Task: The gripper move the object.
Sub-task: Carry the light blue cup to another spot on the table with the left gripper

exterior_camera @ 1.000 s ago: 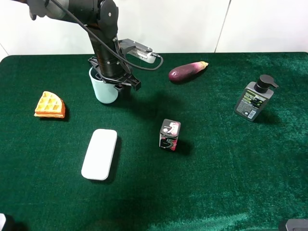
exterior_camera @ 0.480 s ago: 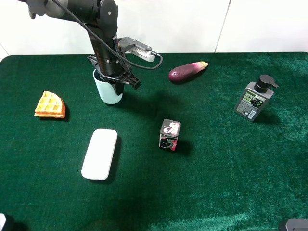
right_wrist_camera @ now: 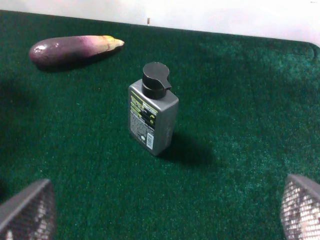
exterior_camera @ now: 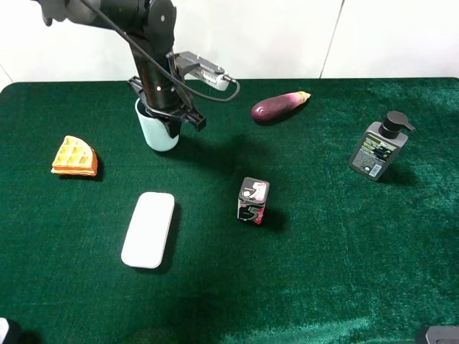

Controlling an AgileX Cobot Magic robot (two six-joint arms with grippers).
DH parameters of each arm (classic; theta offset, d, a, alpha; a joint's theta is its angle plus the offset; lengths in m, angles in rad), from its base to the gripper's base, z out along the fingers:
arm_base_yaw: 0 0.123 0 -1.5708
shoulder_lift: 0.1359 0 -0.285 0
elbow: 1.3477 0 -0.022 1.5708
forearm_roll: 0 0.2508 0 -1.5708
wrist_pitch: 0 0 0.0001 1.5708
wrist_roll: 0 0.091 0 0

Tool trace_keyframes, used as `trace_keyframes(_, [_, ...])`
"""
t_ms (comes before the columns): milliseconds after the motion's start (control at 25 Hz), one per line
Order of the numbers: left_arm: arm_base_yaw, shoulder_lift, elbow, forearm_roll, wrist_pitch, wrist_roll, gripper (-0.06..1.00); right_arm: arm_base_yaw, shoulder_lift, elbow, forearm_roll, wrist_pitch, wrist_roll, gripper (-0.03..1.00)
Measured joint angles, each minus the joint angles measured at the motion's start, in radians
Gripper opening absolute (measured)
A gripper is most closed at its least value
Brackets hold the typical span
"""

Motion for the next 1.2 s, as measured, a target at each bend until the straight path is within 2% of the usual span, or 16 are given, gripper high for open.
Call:
trace_keyframes(280, [0.0, -0.01, -0.139, 0.01, 0.141, -0.006, 0.08, 0.0, 0.0, 0.0, 0.0, 0.0, 0.0, 0.68])
trace_keyframes(720, [-0.011, -0.011, -0.36, -0.082, 0.339, -0.009, 0.08, 0.0, 0.0, 0.0, 0.0, 0.0, 0.0, 0.68])
trace_keyframes(960, [-0.079, -0.011, -0.45, -0.069, 0.339, -0.047, 0.08, 0.0, 0.0, 0.0, 0.0, 0.0, 0.0, 0.68])
trace_keyframes(1200, [-0.146, -0.011, -0.48, -0.069, 0.339, -0.074, 0.08, 0.0, 0.0, 0.0, 0.0, 0.0, 0.0, 0.68])
